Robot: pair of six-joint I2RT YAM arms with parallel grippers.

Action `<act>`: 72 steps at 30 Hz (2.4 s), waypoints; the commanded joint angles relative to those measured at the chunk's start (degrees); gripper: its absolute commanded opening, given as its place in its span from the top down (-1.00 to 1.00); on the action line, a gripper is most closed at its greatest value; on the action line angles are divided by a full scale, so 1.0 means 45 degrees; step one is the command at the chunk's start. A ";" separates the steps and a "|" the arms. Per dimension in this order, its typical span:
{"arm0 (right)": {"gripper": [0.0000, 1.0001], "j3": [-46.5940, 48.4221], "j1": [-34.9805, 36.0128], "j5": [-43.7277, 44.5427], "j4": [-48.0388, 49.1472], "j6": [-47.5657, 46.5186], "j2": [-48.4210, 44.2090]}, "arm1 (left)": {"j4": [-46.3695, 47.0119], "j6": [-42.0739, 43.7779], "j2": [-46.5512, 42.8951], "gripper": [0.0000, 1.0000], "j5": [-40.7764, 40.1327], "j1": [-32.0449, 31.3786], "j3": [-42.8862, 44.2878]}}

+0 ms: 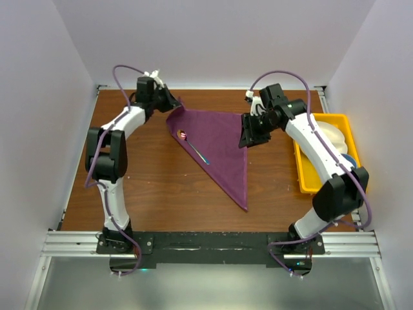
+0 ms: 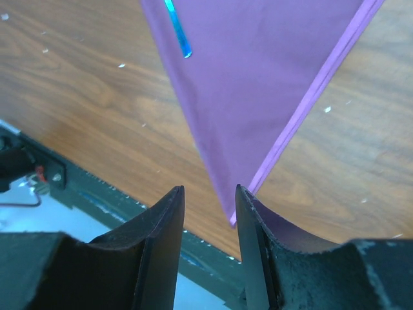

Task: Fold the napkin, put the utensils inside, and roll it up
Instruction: Fold the napkin

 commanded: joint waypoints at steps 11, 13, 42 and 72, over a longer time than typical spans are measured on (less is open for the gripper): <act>0.15 -0.2363 -0.0047 -0.0522 0.1187 0.0798 -0.3514 | 0.0771 -0.0570 -0.3406 1.00 -0.0381 -0.3329 -0.4742; 0.14 -0.2560 -0.0047 -0.0620 0.1226 0.0837 -0.3807 | 0.0927 -0.0608 -0.3406 0.99 -0.0382 -0.3603 -0.4938; 0.13 -0.3595 -0.0047 -0.0640 0.1421 0.0993 -0.4355 | 0.0479 0.0016 -0.2782 0.76 0.0009 -0.4092 -0.5935; 0.01 -0.8243 -0.0086 0.0490 0.2984 0.2729 -0.4354 | -0.0787 0.1197 -0.5319 0.00 0.0445 -0.6606 -0.5783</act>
